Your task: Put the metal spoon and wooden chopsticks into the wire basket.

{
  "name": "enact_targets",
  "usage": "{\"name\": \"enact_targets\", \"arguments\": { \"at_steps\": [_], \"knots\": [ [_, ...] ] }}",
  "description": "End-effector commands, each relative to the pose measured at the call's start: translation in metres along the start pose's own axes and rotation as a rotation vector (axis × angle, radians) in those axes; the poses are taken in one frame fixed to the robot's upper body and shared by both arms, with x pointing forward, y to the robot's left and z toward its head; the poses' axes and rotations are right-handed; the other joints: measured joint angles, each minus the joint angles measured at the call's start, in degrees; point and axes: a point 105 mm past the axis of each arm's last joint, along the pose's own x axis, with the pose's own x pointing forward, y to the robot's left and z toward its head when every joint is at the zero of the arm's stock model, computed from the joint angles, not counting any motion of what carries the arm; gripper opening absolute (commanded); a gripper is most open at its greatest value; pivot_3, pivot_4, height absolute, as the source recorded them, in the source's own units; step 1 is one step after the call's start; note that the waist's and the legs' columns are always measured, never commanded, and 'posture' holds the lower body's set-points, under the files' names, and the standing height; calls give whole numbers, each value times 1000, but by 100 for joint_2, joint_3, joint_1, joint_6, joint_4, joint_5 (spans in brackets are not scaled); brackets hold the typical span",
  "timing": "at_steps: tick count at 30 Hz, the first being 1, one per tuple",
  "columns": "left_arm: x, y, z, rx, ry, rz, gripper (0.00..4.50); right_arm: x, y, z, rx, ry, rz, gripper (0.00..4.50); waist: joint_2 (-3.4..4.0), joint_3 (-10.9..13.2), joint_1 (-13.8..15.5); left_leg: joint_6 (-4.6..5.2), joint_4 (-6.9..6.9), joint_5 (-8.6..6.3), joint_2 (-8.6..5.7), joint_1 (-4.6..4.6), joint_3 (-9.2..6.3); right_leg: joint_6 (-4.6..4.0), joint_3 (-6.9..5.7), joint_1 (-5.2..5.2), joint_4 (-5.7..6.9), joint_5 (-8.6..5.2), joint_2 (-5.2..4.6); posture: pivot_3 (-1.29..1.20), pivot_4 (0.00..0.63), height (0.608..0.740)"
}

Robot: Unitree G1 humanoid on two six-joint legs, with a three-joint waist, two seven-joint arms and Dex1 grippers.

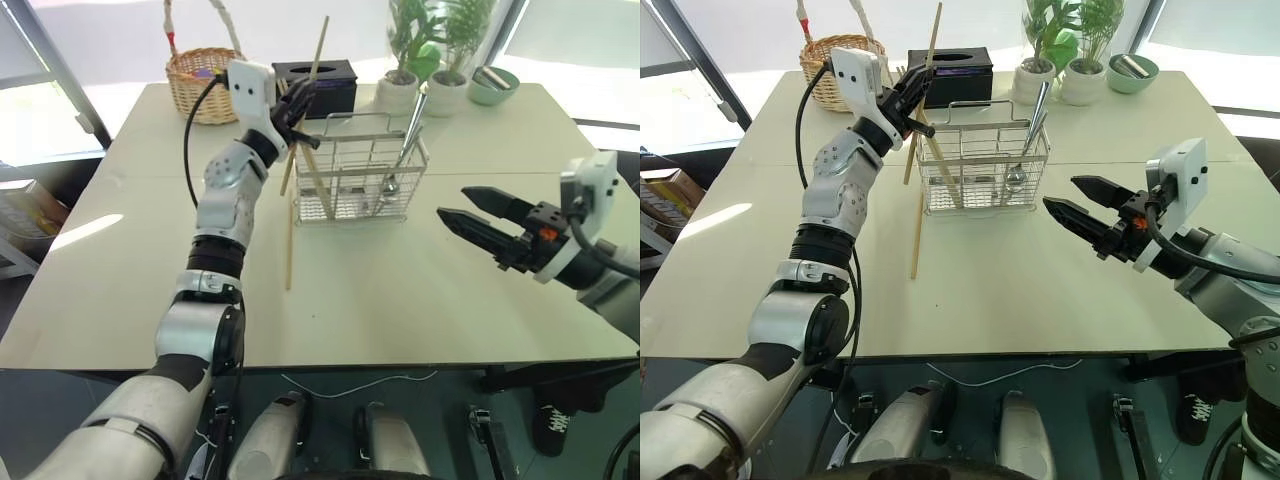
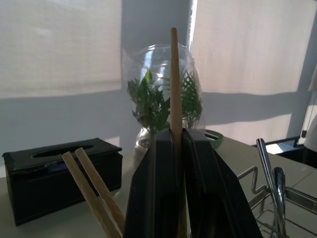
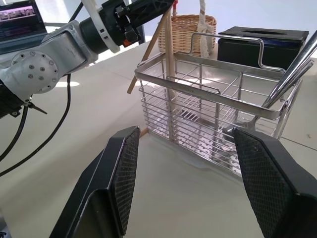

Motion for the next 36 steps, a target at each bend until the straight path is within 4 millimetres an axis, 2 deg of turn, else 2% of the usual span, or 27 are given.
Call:
{"name": "enact_targets", "arguments": {
  "at_steps": [1,5,8,13,21,27,29,32,36],
  "knots": [
    [1,-10,0,-9,0,-33,1028,0,1,11,-35,-42,-1,3070,0,0,-2,0,0,0,0,0,0,0,0,0,0,0,0,0,150,725],
    [-1,-11,1,-27,0,-33,3123,1,0,10,-33,-43,-5,3070,0,0,-29,4,0,1,0,-5,0,1,0,-7,1,1,1,0,150,725],
    [-2,-11,4,-35,-1,-31,4467,2,-2,10,-31,-42,-10,3070,0,0,-29,6,-5,2,1,-5,0,1,1,-11,2,0,2,0,150,725],
    [-4,-6,17,-33,-15,-20,4467,2,-5,8,-30,-40,-16,3070,0,0,-24,4,-2,1,1,-5,0,1,1,-9,2,0,3,0,150,725],
    [-10,-3,21,-1,4,-16,4467,4,-6,7,-31,-37,-11,3070,1,0,-23,4,-2,0,1,-4,0,1,1,-8,2,0,3,0,150,725],
    [-22,11,56,51,-17,-35,4467,3,-8,6,-29,-36,-13,3070,2,-1,-39,3,-4,0,2,-5,0,1,2,-12,2,0,4,0,150,725],
    [-36,20,66,75,30,-102,4467,2,-8,4,-25,-31,-17,3070,2,-1,-38,3,-7,0,2,-4,0,0,2,-13,2,0,4,0,150,725],
    [-58,26,66,134,143,-220,4467,1,-8,2,-22,-26,-21,3070,7,-3,-91,2,-12,0,3,-2,0,-1,5,-17,5,-1,7,0,150,725],
    [-86,39,37,196,349,-294,4467,0,-9,-1,-19,-22,-24,3070,12,-6,-43,0,-16,-1,2,9,0,-3,6,-13,3,-2,5,0,150,725]
  ]
}}
